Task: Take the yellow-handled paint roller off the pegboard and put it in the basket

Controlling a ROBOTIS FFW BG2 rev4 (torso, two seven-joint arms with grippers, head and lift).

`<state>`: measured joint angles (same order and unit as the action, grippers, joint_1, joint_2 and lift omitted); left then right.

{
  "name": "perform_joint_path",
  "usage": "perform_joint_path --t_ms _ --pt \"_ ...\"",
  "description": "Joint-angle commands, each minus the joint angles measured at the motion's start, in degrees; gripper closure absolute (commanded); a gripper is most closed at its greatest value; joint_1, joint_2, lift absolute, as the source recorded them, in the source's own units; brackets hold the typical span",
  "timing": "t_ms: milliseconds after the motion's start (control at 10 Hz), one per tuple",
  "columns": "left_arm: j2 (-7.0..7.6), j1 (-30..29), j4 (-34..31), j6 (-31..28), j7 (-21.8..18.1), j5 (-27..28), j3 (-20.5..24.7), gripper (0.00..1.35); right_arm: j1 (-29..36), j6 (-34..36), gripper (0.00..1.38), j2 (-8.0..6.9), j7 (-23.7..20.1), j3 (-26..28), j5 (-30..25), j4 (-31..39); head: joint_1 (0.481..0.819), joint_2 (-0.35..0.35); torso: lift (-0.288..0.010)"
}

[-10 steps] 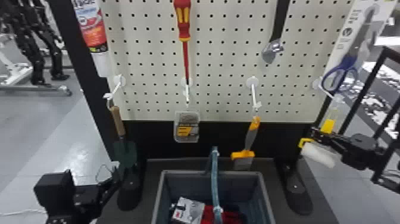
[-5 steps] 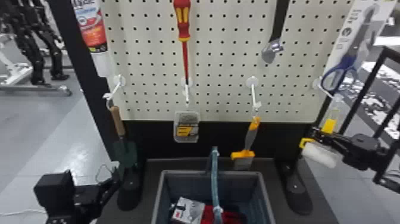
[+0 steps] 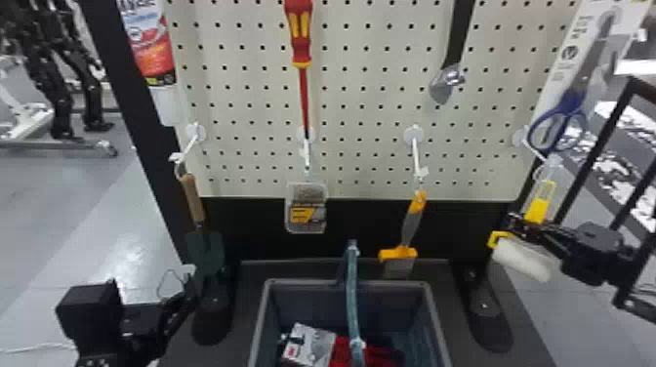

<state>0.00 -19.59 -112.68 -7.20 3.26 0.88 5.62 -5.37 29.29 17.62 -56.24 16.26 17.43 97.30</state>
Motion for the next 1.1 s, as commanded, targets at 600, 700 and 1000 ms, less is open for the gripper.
perform_joint_path --t_ms 600,700,1000 --pt "-0.15 0.08 0.00 -0.53 0.00 0.09 -0.35 0.13 2.82 1.83 1.23 -0.74 1.13 2.55 0.86 8.70 0.549 0.000 -0.100" --pt "-0.15 0.08 0.00 -0.62 0.00 0.09 -0.43 0.13 3.18 2.09 1.23 -0.74 1.22 3.17 0.86 9.49 0.549 0.000 -0.100" --pt "-0.15 0.26 0.00 -0.97 0.08 0.09 -0.79 0.13 8.01 7.80 1.23 -1.44 2.19 4.40 1.82 14.85 0.549 0.000 -0.100"
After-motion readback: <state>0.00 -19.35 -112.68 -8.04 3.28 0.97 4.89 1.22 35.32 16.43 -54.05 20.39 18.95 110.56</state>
